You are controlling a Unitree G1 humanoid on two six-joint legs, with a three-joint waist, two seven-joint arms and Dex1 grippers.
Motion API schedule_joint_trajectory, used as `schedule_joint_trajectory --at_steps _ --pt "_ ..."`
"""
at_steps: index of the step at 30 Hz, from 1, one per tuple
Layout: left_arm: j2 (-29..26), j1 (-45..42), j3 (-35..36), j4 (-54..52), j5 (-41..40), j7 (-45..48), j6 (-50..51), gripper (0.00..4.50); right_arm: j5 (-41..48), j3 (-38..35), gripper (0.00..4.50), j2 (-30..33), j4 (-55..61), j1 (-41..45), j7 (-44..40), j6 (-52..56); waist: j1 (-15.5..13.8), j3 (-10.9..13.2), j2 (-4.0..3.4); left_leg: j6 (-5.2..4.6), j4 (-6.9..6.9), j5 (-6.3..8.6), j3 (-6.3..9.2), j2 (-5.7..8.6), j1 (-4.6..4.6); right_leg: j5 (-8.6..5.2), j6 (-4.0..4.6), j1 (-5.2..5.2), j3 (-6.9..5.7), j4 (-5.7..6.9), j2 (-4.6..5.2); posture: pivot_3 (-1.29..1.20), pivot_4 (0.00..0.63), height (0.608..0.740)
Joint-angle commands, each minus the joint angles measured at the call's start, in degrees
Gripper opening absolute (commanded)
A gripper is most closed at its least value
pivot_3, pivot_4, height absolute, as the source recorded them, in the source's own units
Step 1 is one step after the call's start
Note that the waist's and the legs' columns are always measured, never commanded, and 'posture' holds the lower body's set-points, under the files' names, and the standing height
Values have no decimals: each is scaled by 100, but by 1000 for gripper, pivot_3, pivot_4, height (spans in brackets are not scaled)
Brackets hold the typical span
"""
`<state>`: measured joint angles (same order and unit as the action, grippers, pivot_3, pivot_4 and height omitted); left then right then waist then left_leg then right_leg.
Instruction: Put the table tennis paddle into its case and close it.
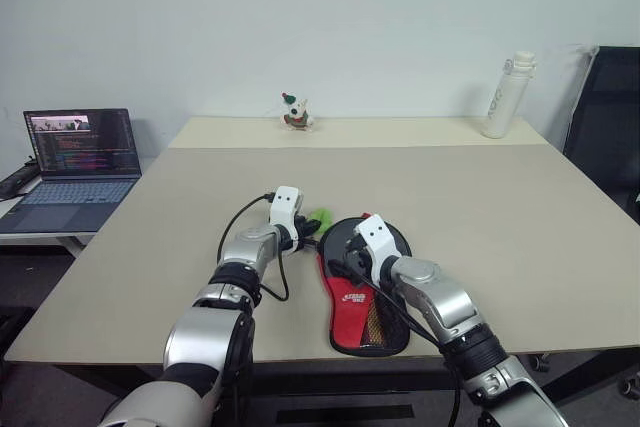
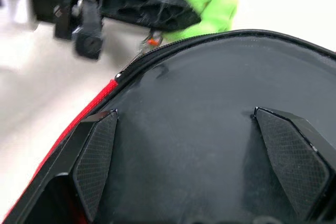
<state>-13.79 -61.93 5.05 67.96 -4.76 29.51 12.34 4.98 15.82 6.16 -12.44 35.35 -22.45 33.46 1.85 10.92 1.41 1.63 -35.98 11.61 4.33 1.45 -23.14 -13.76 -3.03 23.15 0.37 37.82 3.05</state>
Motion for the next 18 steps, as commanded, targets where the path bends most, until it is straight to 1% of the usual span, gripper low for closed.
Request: schedule_joint_trajectory --at_steps 1,4,11,18 --pt "92 -553 -61 374 267 -532 -467 0 -111 176 4500 -19 -131 -260 -88 248 0 0 1 0 0 0 -2 0 0 0 0 0 2 0 0 0 150 740" --pt "251 -861 -110 668 478 -942 -727 0 -151 259 4500 -36 -19 -399 -143 358 -2 -1 2 0 1 0 -3 1 0 0 -1 0 2 -3 0 0 150 740" --pt "588 -1135 -274 919 953 -1450 -1002 0 -209 473 4500 -36 633 -887 -193 776 6 -3 4 1 4 1 -9 0 3 -1 -2 0 6 -2 0 0 150 740" --pt "814 -1192 -493 994 1442 -1595 -1316 0 -214 701 4500 52 1437 -1515 -133 1294 -2 -10 14 6 9 4 -10 0 3 -4 -6 0 7 -8 0 0 150 740"
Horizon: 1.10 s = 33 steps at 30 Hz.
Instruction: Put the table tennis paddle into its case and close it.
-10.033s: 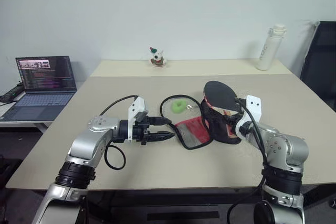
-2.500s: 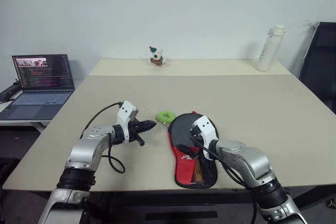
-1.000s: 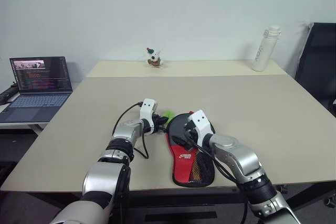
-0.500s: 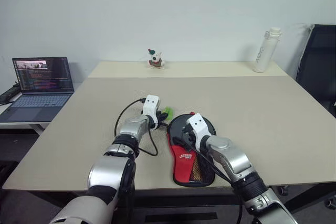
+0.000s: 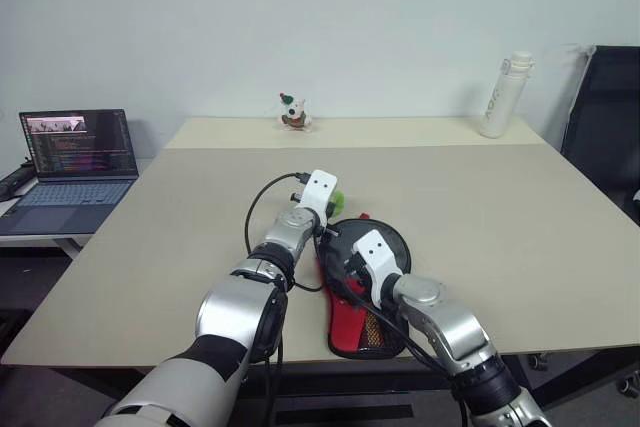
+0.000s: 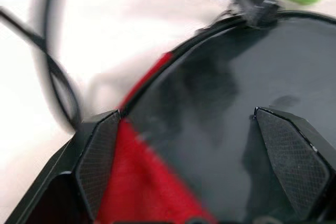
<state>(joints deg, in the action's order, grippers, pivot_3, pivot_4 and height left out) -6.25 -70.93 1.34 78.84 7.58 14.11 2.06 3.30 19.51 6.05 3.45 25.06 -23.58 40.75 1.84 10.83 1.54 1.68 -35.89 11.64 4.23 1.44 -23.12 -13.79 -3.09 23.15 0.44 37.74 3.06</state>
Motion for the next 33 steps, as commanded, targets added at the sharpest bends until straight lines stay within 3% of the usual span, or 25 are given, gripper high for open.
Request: schedule_joint_trajectory --at_steps 1,16,33 --pt "85 -300 -191 -88 303 -49 -338 0 -44 358 4500 73 -49 -573 1 622 -3 -2 2 0 0 0 1 0 0 0 0 0 -1 -1 0 0 150 740" --pt "480 -740 -1252 -9 1632 -263 -1074 0 3 556 4500 23 491 -1206 211 980 -26 -29 27 3 3 2 3 0 1 -3 -4 -8 -3 -12 1 0 150 740" --pt "452 -973 -2307 77 2859 -1029 -1264 0 73 666 4500 43 1153 -1729 385 1429 -43 -31 27 11 7 8 7 1 -14 -6 -9 -9 -9 -42 3 0 150 740"
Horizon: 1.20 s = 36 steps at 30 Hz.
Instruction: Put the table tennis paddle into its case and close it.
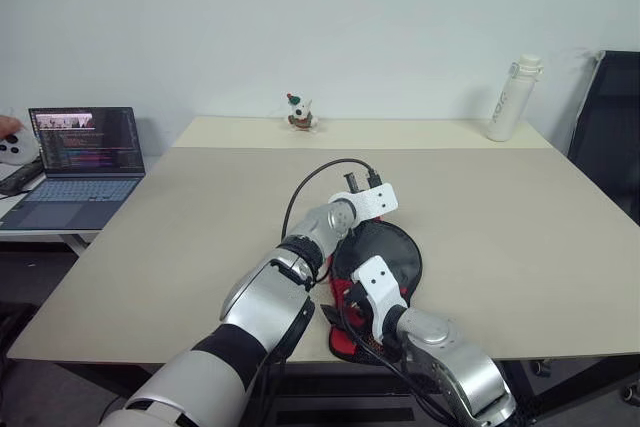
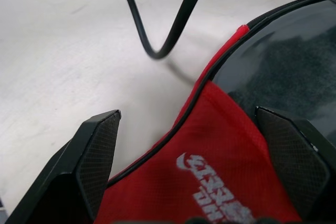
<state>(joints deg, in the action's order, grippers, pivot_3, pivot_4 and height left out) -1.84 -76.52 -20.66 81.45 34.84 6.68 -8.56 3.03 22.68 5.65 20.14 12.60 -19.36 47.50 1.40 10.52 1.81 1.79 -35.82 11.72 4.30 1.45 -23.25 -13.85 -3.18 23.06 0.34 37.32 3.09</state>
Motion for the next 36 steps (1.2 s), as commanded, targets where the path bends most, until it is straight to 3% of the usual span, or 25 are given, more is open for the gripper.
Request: schedule_joint_trajectory --at_steps 1,11,25,36 --pt "10 -425 -121 -181 157 -315 -200 0 103 363 4500 78 -487 -500 -24 775 1 -1 0 1 0 1 0 0 -1 0 0 0 0 -3 0 0 150 740" --pt "17 -473 -429 -156 532 -496 -231 0 123 412 4500 103 -346 -584 54 887 0 -1 0 3 1 2 7 0 -13 0 0 2 -10 -16 0 0 150 740" --pt "357 -336 -261 -159 298 277 -354 0 124 398 4500 68 -511 -469 84 790 -2 -14 -2 3 -1 2 15 0 -19 0 0 2 -22 -18 0 0 150 740" --pt "393 105 -214 -178 126 914 -541 3789 129 367 4500 63 -717 -257 40 687 17 -73 -4 2 -2 2 15 -3 -14 0 0 0 -22 -14 -1 0 150 740"
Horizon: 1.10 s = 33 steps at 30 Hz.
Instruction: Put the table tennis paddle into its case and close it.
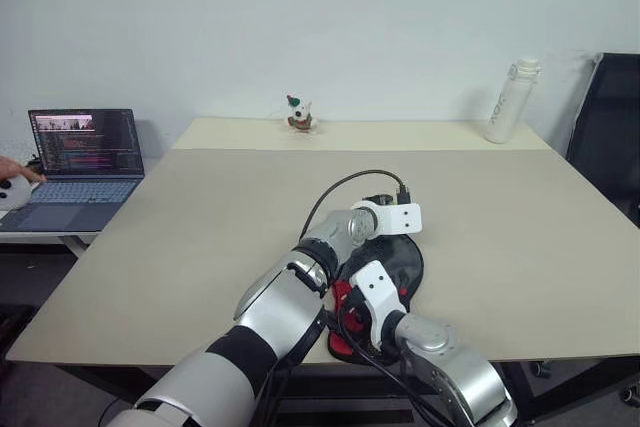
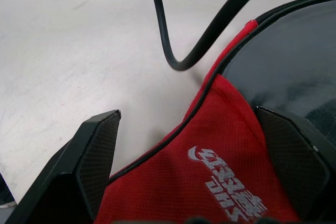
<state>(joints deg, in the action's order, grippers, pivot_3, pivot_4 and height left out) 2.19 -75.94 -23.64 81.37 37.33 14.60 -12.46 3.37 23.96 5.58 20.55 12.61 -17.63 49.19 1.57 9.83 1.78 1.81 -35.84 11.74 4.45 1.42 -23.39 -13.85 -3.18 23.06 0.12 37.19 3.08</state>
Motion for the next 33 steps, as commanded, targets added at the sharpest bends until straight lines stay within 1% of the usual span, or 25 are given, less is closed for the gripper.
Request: schedule_joint_trajectory --at_steps 1,2,5,9,12,16,19,21,23,25,26,28,29,30,33 --pt "-6 73 123 -178 -174 177 -187 4202 94 227 4500 68 -788 -228 -140 499 1 -3 0 0 0 0 0 0 6 0 0 -6 0 0 0 0 150 740" --pt "1 96 184 -189 -245 249 -228 4484 92 206 4500 71 -821 -191 -152 476 1 -3 0 0 0 0 0 -1 15 0 0 -16 -1 0 0 0 150 740" --pt "-20 112 501 -242 -597 467 -352 4484 109 88 4500 121 -877 -22 -231 432 2 -3 1 0 1 2 12 -5 68 -1 1 -83 -17 -16 1 0 150 740" --pt "-156 80 1085 -332 -1224 714 -410 4484 231 -78 4500 268 -720 140 -433 528 9 -3 0 0 -5 1 24 -13 68 1 -3 -87 -30 -12 3 0 150 740" --pt "-375 62 1581 -453 -1769 996 -421 4484 395 -243 4500 503 -386 185 -625 675 14 -2 -1 0 -2 1 32 -12 61 1 -2 -83 -44 -13 3 0 150 740" --pt "-669 169 2077 -731 -2405 1669 -451 4484 592 -400 4500 866 42 218 -839 853 6 0 -2 0 2 1 40 -6 48 -1 1 -77 -54 -19 4 0 150 740" --pt "-1037 429 2662 -1206 -3203 2411 -41 4484 938 -643 4500 1203 576 248 -1164 1017 -17 2 -3 3 2 3 47 -3 42 -1 1 -78 -57 -23 9 0 150 740" --pt "-1342 712 3034 -1612 -3745 2932 446 4484 1257 -818 4500 1441 945 273 -1457 1071 6 7 -4 3 2 3 45 -4 40 -1 1 -77 -54 -25 13 0 150 740" --pt "-1613 1062 3382 -2214 -4407 3638 1251 4484 1550 -978 4500 1688 1230 300 -1719 1098 25 20 -6 3 2 3 46 -7 41 -1 2 -77 -55 -24 12 0 150 740" --pt "-1809 1405 3534 -2853 -4902 4194 1999 4484 1764 -1099 4500 1890 1363 331 -1896 1104 32 35 -9 3 2 3 48 -12 42 -7 11 -74 -59 -20 5 0 150 740" --pt "-2089 1858 3493 -3515 -5169 4672 2585 4484 1896 -1257 4500 2030 1422 388 -2035 1077 39 39 -12 3 2 3 51 -13 42 -10 17 -74 -62 -18 2 0 150 740" --pt "-2572 2760 3313 -4819 -5576 5323 3566 4484 2110 -1540 4500 2281 1442 503 -2265 989 101 46 -23 3 8 3 52 -17 44 -15 27 -73 -62 -14 2 0 150 740" --pt "-2795 3209 3205 -5483 -5783 5549 4021 4484 2194 -1663 4500 2389 1421 557 -2356 932 137 48 -25 3 14 3 49 -21 47 -15 29 -72 -57 -14 2 0 150 740" --pt "-2912 3480 3129 -5924 -5929 5614 4316 4484 2254 -1736 4500 2471 1384 582 -2414 879 141 49 -26 4 18 4 49 -24 47 -17 33 -71 -54 -15 3 0 150 740" --pt "-3291 4315 2944 -7159 -6309 5786 4986 4484 2461 -1973 4500 2778 1338 584 -2656 764 53 60 -29 5 17 4 59 -45 44 -20 39 -71 -61 -16 5 0 150 740"
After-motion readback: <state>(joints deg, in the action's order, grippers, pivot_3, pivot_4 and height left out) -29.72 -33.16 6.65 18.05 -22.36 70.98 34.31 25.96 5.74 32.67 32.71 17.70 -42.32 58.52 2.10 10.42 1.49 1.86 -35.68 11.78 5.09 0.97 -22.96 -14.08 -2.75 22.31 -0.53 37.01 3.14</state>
